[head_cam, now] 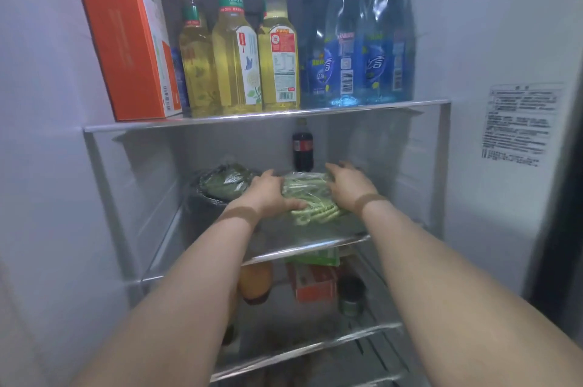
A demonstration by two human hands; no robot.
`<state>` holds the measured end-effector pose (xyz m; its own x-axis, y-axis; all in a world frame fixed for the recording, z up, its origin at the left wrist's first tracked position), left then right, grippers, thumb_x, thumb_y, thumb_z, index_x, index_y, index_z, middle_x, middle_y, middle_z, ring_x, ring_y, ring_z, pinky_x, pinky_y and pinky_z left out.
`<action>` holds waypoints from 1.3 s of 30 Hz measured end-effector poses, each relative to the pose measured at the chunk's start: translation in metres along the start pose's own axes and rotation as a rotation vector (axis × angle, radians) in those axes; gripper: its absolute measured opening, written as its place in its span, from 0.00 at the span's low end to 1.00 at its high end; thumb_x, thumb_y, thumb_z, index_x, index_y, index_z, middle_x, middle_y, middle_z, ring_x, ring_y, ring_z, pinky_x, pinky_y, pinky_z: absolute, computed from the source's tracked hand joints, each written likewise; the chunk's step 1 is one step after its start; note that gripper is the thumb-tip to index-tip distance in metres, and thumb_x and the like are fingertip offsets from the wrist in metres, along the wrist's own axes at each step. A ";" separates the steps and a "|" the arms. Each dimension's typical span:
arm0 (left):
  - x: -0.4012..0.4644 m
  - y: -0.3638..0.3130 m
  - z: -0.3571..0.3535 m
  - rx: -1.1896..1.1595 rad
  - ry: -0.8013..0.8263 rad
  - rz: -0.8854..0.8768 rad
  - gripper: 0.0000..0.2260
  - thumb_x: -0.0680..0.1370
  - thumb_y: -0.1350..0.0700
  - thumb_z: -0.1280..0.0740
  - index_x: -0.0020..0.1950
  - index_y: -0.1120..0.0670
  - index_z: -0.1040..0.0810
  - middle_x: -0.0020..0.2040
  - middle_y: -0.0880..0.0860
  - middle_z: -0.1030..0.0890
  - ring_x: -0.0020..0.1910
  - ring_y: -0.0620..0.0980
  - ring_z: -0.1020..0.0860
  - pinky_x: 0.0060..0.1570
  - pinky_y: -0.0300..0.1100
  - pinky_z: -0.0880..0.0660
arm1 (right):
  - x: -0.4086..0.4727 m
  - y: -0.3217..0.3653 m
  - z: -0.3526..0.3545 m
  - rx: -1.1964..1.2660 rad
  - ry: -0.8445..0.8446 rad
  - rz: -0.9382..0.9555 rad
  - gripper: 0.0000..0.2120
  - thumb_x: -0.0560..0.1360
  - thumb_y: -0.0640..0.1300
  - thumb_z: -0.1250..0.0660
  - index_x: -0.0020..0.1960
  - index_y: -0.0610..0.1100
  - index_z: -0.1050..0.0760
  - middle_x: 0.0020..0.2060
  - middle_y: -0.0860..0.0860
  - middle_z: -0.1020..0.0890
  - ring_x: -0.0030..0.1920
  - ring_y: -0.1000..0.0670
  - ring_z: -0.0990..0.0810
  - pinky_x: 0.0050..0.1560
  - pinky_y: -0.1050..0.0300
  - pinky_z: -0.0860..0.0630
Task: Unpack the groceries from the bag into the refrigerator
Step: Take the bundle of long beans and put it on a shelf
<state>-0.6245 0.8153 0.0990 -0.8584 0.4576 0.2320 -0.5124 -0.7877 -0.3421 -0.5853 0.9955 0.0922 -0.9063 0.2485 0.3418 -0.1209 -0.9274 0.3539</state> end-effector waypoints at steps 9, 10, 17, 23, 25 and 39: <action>0.001 -0.002 -0.007 0.291 -0.079 0.075 0.34 0.72 0.30 0.40 0.63 0.57 0.25 0.61 0.55 0.23 0.61 0.56 0.27 0.62 0.50 0.33 | -0.021 0.004 -0.005 -0.041 -0.118 -0.050 0.30 0.76 0.66 0.46 0.71 0.50 0.32 0.70 0.44 0.32 0.70 0.41 0.38 0.64 0.42 0.34; 0.002 -0.005 -0.007 0.360 -0.096 0.074 0.33 0.73 0.30 0.43 0.62 0.56 0.24 0.61 0.55 0.23 0.62 0.55 0.29 0.63 0.50 0.36 | -0.021 0.005 -0.005 -0.067 -0.149 -0.058 0.30 0.76 0.67 0.46 0.70 0.50 0.31 0.70 0.45 0.32 0.70 0.42 0.39 0.63 0.41 0.34; 0.011 -0.016 -0.009 0.621 -0.144 0.141 0.31 0.76 0.31 0.50 0.58 0.53 0.21 0.59 0.53 0.23 0.62 0.54 0.34 0.60 0.51 0.40 | -0.009 0.007 -0.007 -0.151 -0.243 -0.141 0.27 0.80 0.60 0.49 0.61 0.42 0.24 0.61 0.41 0.28 0.62 0.40 0.32 0.53 0.49 0.29; 0.025 -0.016 -0.010 0.653 -0.138 0.174 0.29 0.78 0.33 0.50 0.58 0.52 0.21 0.60 0.53 0.22 0.63 0.54 0.34 0.59 0.50 0.41 | 0.010 0.000 -0.024 -0.013 -0.101 -0.088 0.27 0.80 0.62 0.50 0.66 0.44 0.29 0.67 0.40 0.33 0.67 0.39 0.37 0.63 0.44 0.32; 0.027 -0.013 -0.010 0.621 -0.134 0.182 0.30 0.78 0.33 0.51 0.59 0.52 0.22 0.61 0.53 0.23 0.65 0.54 0.35 0.61 0.51 0.41 | 0.013 0.000 -0.029 -0.002 -0.069 -0.058 0.28 0.79 0.63 0.50 0.70 0.47 0.32 0.73 0.43 0.38 0.72 0.39 0.42 0.67 0.41 0.36; -0.032 -0.018 0.003 0.217 -0.283 0.075 0.35 0.75 0.30 0.49 0.76 0.49 0.42 0.78 0.53 0.45 0.76 0.55 0.49 0.73 0.58 0.53 | -0.044 0.021 0.012 -0.115 -0.084 0.004 0.29 0.79 0.65 0.49 0.76 0.55 0.45 0.77 0.49 0.47 0.76 0.43 0.49 0.72 0.37 0.44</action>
<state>-0.5878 0.8139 0.1009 -0.8365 0.2868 0.4670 -0.4046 -0.8979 -0.1734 -0.5431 0.9686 0.0946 -0.8702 0.2631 0.4166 -0.1677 -0.9532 0.2516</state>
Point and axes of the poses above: each hand's wrist, its own x-axis towards the middle knuckle, its own z-axis out of the back of the hand, y = z × x, the point moved 4 cm from there along x, towards the middle knuckle
